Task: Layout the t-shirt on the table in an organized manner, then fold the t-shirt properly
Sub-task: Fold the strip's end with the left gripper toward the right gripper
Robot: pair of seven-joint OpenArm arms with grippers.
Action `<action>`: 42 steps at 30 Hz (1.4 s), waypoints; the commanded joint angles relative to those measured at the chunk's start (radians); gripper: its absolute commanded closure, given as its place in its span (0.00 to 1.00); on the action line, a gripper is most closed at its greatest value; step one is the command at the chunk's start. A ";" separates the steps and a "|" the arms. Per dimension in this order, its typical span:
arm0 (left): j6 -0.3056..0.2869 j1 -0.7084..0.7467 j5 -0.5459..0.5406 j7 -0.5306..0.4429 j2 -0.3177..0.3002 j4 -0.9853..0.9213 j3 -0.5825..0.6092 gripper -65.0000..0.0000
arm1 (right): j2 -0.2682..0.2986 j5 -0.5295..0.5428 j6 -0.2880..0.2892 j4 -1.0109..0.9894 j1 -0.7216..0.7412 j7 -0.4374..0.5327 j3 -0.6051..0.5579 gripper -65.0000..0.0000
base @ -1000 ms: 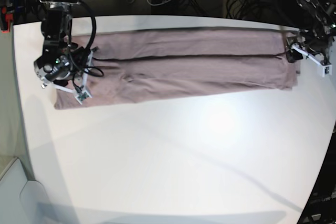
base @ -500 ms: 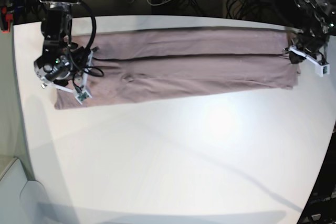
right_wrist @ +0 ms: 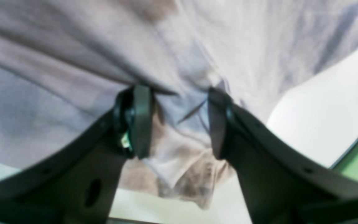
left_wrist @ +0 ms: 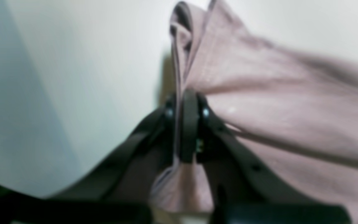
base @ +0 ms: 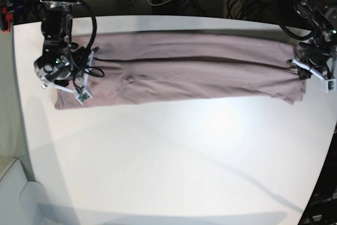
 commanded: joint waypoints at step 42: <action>0.661 0.080 0.183 -0.080 0.234 0.133 1.177 1.00 | -0.033 0.004 0.000 0.002 0.005 -0.014 -0.038 0.53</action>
